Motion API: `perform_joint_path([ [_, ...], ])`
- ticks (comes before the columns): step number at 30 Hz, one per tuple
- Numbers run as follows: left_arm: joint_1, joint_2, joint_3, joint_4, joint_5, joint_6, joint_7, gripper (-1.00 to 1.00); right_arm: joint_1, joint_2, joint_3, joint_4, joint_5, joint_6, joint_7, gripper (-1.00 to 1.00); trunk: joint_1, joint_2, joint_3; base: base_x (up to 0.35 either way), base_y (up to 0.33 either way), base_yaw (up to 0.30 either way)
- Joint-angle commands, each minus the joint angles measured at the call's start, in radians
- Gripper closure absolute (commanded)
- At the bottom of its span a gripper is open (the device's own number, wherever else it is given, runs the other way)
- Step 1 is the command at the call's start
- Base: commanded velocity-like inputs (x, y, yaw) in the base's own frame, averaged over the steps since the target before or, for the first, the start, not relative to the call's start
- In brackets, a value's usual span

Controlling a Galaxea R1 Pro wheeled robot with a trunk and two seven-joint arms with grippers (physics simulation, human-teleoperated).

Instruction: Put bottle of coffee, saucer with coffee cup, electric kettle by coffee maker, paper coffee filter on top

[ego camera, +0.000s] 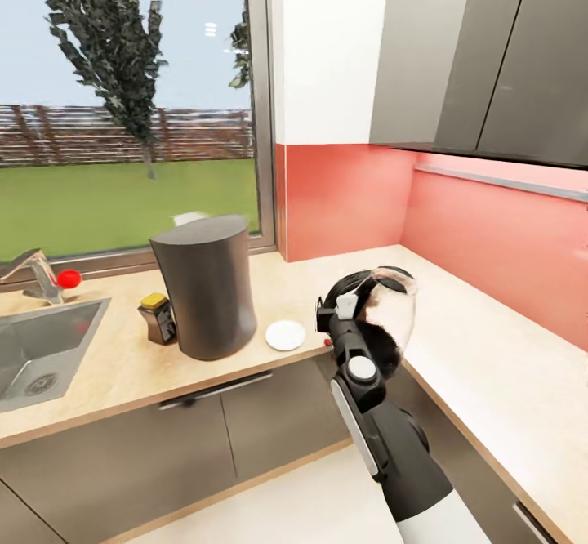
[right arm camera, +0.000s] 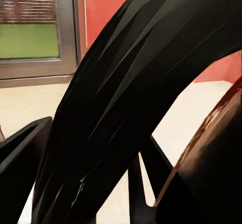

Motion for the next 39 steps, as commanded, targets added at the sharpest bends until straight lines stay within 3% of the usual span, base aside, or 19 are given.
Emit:
perform_joint_path([
  [1, -0.001, 0.000, -0.008, 0.002, 0.003, 0.000, 0.003, -1.00, -0.001, 0.000, 0.002, -0.001, 0.030, 0.007, -0.005, 1.00, 0.001, -0.002, -0.002, 0.138, -0.251, 0.004],
  [5, -0.001, -0.001, -0.008, 0.002, 0.003, 0.000, 0.002, -1.00, -0.001, 0.000, 0.001, -0.001, 0.062, 0.007, -0.005, 1.00, 0.001, -0.002, -0.002, 0.142, -0.252, 0.001],
  [17, -0.001, -0.002, -0.007, 0.001, 0.009, 0.000, 0.002, -1.00, -0.001, 0.000, 0.002, 0.000, 0.062, 0.006, -0.006, 1.00, 0.001, -0.002, -0.002, 0.052, -0.061, 0.000],
  [23, -0.003, -0.002, -0.009, 0.000, 0.007, -0.001, 0.003, -1.00, -0.001, -0.005, 0.000, 0.058, 0.070, 0.001, 0.010, 1.00, 0.001, -0.002, -0.002, 0.000, 0.000, 0.000],
  [25, -0.004, -0.002, -0.009, 0.000, 0.006, -0.001, 0.002, -1.00, -0.001, -0.027, -0.001, 0.070, 0.071, -0.001, 0.066, 1.00, 0.001, -0.002, -0.002, 0.000, 0.000, 0.000],
  [28, -0.005, -0.002, -0.009, 0.000, 0.003, -0.001, 0.002, -1.00, -0.001, -0.058, -0.005, 0.079, 0.073, -0.011, 0.224, 1.00, 0.001, -0.002, -0.002, 0.000, 0.000, 0.000],
  [31, -0.005, -0.002, -0.009, 0.000, 0.002, -0.001, 0.002, -1.00, -0.001, -0.102, -0.012, 0.110, 0.073, -0.068, 0.443, 1.00, 0.001, -0.002, -0.002, 0.000, 0.000, 0.000],
  [33, -0.005, -0.002, -0.010, 0.000, 0.002, -0.001, 0.002, -1.00, -0.002, -0.113, -0.014, 0.133, 0.074, -0.113, 0.522, 1.00, 0.001, -0.002, -0.002, 0.000, 0.000, 0.000],
  [36, -0.005, -0.002, -0.010, 0.000, 0.002, 0.000, 0.002, -1.00, -0.002, -0.122, -0.013, 0.168, 0.085, -0.176, 0.593, 1.00, 0.001, -0.002, -0.002, 0.000, 0.000, 0.000],
  [39, -0.005, -0.002, -0.010, 0.000, 0.001, 0.001, 0.002, -1.00, -0.003, -0.123, -0.007, 0.180, 0.157, -0.197, 0.633, 1.00, 0.001, -0.002, -0.002, 0.000, 0.000, 0.000],
])
